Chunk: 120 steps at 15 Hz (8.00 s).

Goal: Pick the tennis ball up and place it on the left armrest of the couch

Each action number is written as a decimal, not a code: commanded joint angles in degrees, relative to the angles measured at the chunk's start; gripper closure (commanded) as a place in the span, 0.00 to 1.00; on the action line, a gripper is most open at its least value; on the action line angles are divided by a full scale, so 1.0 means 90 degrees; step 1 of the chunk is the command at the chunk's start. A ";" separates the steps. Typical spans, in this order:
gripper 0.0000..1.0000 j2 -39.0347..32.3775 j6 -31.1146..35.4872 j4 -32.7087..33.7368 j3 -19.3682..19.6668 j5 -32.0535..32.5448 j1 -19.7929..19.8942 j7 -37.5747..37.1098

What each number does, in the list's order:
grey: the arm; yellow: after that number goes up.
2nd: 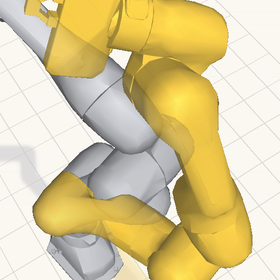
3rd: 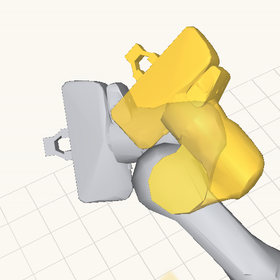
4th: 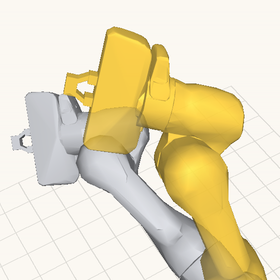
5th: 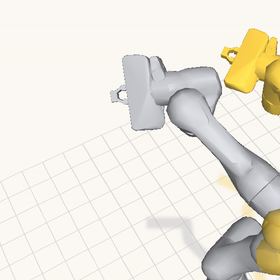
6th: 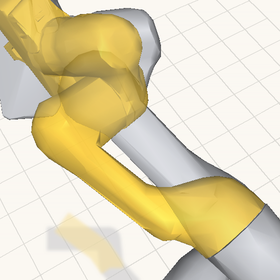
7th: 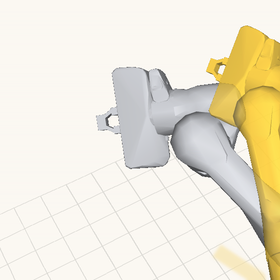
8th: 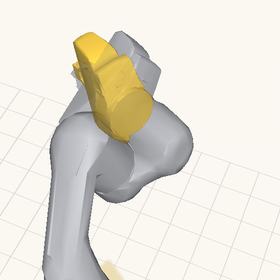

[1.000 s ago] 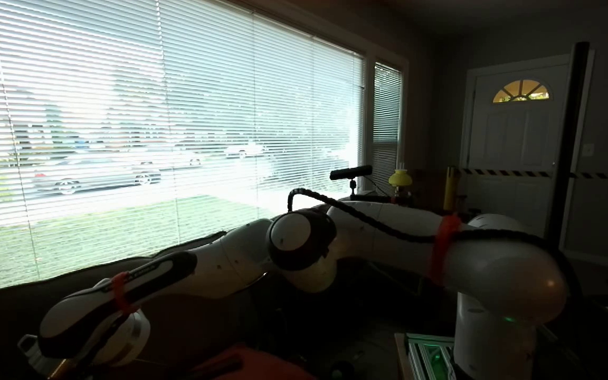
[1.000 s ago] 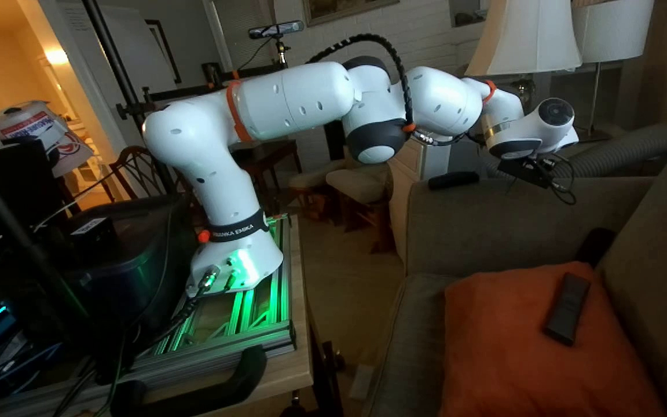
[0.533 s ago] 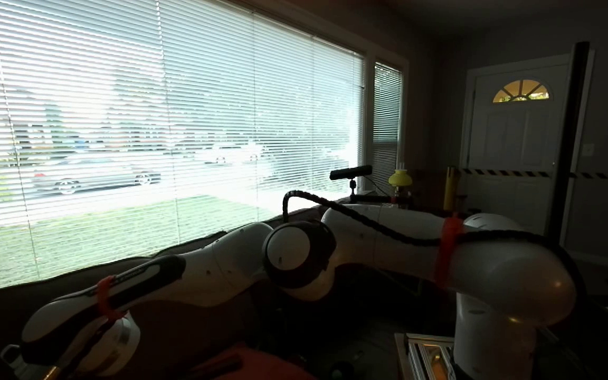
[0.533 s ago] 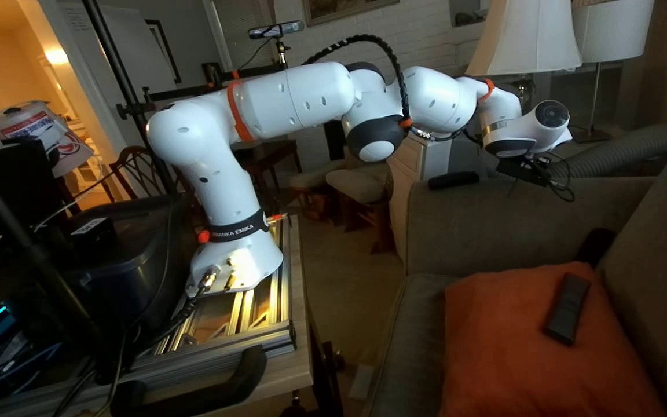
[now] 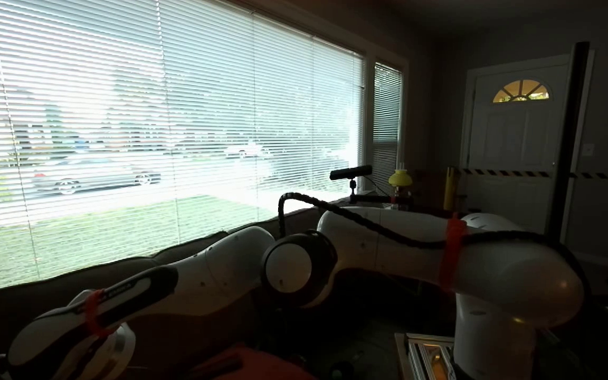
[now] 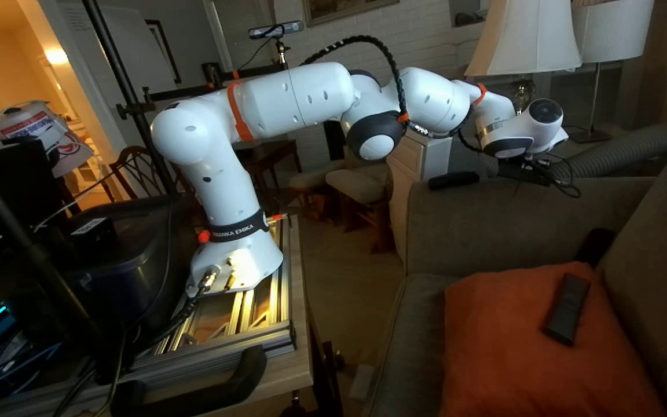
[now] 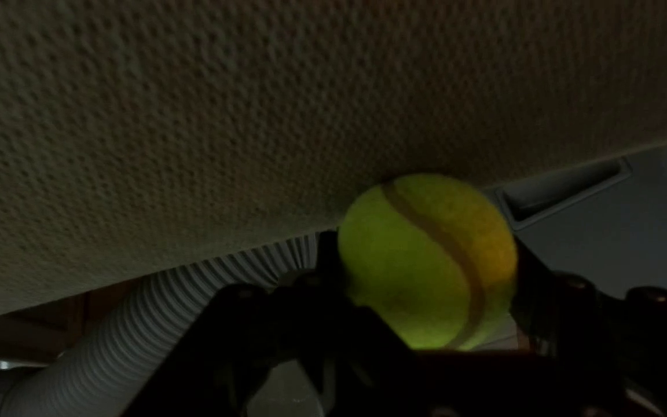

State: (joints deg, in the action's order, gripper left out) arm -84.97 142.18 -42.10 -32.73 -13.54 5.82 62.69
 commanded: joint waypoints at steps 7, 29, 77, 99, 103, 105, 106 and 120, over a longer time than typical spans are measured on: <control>0.58 -0.0086 -0.0251 0.0527 0.0742 -0.0327 -0.0392 0.0064; 0.58 -0.0086 -0.0158 0.0868 0.1619 -0.0142 -0.0667 -0.0995; 0.62 0.0204 -0.0492 0.0887 0.2326 0.0042 -0.0806 -0.2050; 0.62 0.0344 -0.1082 0.0815 0.2800 -0.0009 -0.0968 -0.2804; 0.12 0.0346 -0.1134 0.0809 0.2782 -0.0023 -0.0962 -0.2837; 0.05 0.0345 -0.1168 0.0812 0.2778 -0.0023 -0.0960 -0.2866; 0.01 0.0342 -0.1202 0.0820 0.2776 -0.0023 -0.0961 -0.2873; 0.00 0.0522 -0.1367 0.0880 0.2833 0.0030 -0.0979 -0.2901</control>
State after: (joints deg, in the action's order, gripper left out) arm -81.40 132.32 -34.24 -8.32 -14.13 -2.59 38.25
